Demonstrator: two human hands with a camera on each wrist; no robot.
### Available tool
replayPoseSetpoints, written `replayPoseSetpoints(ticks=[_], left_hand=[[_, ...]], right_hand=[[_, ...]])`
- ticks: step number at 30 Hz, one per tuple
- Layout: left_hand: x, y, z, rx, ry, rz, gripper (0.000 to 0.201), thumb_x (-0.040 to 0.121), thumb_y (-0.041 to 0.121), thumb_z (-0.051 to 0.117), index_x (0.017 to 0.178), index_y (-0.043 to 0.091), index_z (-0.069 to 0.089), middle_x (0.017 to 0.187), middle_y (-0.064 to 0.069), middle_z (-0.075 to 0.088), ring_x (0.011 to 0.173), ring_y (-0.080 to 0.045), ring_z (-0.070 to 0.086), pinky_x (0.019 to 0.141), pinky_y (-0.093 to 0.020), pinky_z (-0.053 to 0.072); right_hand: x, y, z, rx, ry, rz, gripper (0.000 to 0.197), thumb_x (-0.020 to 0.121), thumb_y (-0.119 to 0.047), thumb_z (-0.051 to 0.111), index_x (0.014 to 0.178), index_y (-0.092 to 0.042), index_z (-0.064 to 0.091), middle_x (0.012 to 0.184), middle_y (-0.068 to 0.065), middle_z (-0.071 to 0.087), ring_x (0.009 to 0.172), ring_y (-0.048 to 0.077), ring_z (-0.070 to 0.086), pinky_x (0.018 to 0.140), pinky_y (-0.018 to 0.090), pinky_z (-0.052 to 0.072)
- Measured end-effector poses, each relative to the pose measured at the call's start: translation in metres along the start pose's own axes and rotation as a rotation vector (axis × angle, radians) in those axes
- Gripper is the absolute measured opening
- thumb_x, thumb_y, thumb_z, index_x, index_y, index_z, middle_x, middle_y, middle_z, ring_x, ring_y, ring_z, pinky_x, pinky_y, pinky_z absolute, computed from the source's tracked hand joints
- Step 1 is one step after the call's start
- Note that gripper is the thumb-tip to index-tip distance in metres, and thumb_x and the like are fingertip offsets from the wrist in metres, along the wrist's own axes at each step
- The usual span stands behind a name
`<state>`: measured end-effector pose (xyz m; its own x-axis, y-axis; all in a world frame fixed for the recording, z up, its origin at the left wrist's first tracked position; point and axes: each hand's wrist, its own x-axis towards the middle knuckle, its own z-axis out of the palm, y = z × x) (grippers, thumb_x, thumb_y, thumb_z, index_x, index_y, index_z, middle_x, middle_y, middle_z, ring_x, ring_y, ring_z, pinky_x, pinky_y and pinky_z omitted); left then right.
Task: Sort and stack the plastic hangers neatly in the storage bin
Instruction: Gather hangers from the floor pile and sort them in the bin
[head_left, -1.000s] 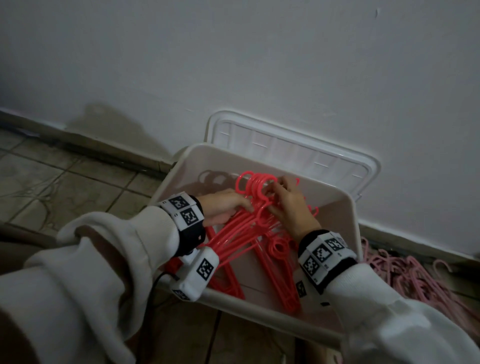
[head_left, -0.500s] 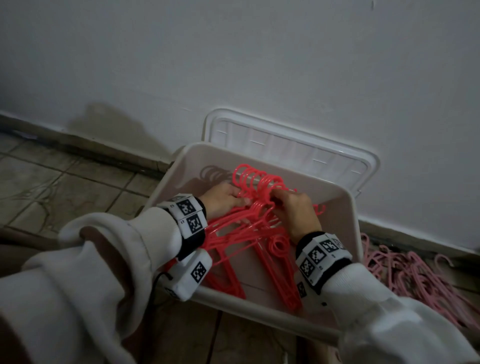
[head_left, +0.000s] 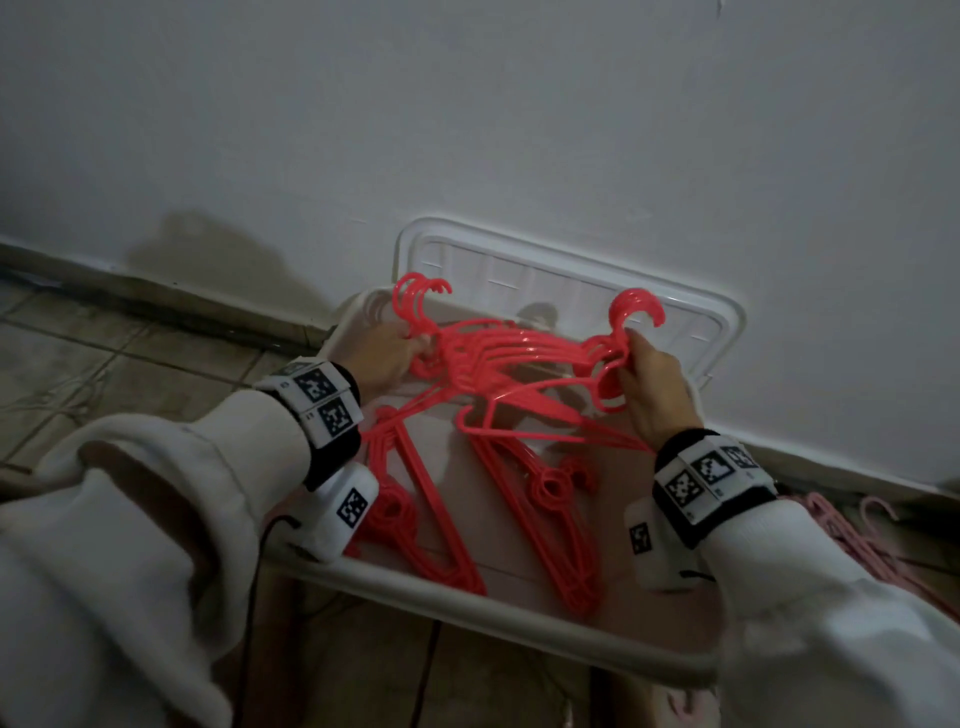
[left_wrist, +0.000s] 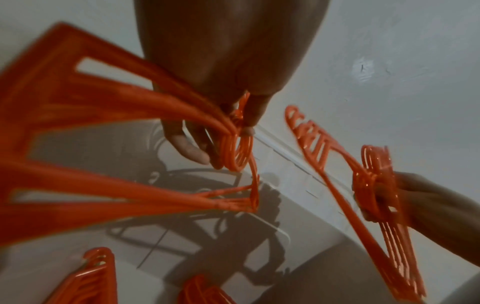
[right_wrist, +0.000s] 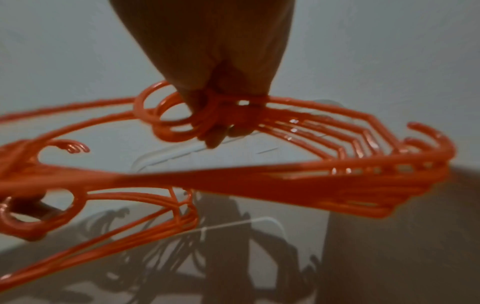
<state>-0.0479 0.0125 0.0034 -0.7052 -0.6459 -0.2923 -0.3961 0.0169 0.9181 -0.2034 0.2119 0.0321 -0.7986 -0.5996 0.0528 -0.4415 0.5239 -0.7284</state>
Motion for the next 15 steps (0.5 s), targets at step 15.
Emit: replayPoseSetpoints(ticks=[15], left_hand=[[-0.016,-0.020,-0.010,0.115,-0.093,0.124,0.030,0.095,-0.006,0.040,0.071,0.009,0.051,0.059,0.000,0.054,0.042,0.009,0.052,0.048,-0.005,0.039]], right_hand=[[-0.001,0.059,0.039,-0.209,-0.155,0.642,0.039,0.094,-0.013,0.046,0.123,0.012,0.048,0.127,0.029,0.052,0.119,0.040,0.050,0.096,0.036,0.039]])
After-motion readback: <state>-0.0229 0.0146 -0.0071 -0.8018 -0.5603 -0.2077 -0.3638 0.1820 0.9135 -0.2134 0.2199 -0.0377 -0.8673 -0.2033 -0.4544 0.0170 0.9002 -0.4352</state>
